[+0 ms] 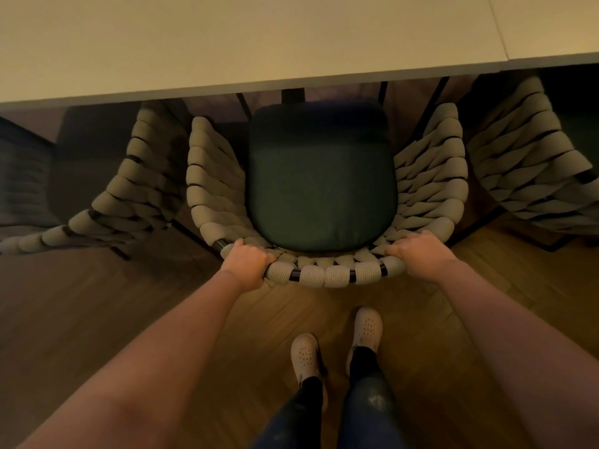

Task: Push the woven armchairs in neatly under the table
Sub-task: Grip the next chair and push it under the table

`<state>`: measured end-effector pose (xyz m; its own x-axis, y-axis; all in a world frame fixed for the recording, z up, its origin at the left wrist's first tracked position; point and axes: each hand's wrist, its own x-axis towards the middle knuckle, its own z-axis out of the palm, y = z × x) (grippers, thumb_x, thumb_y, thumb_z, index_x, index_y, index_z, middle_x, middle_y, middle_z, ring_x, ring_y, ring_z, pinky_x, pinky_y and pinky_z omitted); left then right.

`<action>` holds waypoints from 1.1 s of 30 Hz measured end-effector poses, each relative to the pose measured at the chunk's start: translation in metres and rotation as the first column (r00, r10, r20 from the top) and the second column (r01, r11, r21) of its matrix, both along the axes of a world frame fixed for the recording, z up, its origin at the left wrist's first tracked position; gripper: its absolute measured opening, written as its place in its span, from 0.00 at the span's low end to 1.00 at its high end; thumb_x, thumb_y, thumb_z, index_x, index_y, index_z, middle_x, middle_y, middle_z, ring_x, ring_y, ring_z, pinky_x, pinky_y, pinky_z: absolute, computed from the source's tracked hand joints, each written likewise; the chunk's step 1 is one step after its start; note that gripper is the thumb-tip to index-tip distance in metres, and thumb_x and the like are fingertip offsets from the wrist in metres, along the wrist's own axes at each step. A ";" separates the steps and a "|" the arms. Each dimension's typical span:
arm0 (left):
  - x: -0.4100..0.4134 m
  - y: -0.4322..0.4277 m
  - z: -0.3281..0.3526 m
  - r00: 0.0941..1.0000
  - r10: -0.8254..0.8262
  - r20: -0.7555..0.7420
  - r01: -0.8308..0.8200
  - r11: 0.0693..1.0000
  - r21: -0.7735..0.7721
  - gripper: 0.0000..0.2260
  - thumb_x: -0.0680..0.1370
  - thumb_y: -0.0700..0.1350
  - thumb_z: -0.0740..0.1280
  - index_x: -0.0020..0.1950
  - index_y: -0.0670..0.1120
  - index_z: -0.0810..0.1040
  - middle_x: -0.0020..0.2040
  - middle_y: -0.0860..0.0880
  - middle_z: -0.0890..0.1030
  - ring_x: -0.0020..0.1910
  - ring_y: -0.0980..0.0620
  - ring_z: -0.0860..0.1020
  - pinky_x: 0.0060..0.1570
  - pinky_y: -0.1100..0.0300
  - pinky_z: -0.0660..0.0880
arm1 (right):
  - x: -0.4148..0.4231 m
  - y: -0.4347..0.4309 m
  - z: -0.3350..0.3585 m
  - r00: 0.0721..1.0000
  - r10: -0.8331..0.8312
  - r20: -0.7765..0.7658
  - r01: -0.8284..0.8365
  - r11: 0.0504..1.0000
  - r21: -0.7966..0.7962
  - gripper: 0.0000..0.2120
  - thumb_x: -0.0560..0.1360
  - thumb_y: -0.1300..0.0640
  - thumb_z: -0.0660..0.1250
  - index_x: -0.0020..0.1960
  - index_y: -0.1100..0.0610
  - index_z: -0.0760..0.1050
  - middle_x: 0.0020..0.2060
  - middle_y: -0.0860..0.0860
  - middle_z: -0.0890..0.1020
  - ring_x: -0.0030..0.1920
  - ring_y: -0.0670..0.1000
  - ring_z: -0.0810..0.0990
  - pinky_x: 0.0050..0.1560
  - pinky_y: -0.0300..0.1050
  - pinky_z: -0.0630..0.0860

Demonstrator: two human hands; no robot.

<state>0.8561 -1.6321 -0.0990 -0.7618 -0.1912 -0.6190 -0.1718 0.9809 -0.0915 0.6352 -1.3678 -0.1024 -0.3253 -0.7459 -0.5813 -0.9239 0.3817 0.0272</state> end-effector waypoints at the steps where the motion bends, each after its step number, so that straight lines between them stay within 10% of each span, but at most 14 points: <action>1: -0.006 -0.004 0.001 1.000 0.001 -0.008 -0.001 1.000 -0.006 0.12 0.77 0.48 0.65 0.60 0.55 0.75 0.55 0.53 0.79 0.56 0.50 0.77 0.63 0.50 0.65 | -0.002 -0.004 0.002 1.000 -0.006 -0.016 0.006 1.000 -0.002 0.25 0.76 0.53 0.67 0.70 0.42 0.66 0.63 0.45 0.76 0.67 0.50 0.70 0.67 0.51 0.66; 28: -0.076 -0.031 0.000 0.996 0.066 -0.054 -0.067 0.998 -0.012 0.21 0.77 0.51 0.66 0.70 0.59 0.70 0.61 0.53 0.76 0.63 0.49 0.73 0.65 0.45 0.63 | -0.078 -0.039 -0.004 0.995 0.082 -0.062 -0.082 0.997 0.009 0.22 0.78 0.53 0.65 0.70 0.42 0.67 0.70 0.48 0.70 0.76 0.55 0.58 0.74 0.67 0.45; 33: -0.078 -0.018 0.006 0.990 0.143 0.011 -0.141 0.986 -0.083 0.24 0.77 0.51 0.67 0.72 0.57 0.67 0.67 0.50 0.73 0.69 0.46 0.68 0.73 0.34 0.48 | -0.077 -0.035 -0.008 0.989 0.084 -0.118 -0.086 0.996 -0.012 0.23 0.77 0.54 0.66 0.71 0.44 0.67 0.72 0.52 0.67 0.77 0.58 0.53 0.72 0.70 0.43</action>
<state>0.7783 -1.6503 -0.0927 -0.7131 -0.3471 -0.6091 -0.3068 0.9357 -0.1740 0.5584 -1.4027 -0.1109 -0.3255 -0.7834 -0.5294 -0.9438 0.3031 0.1318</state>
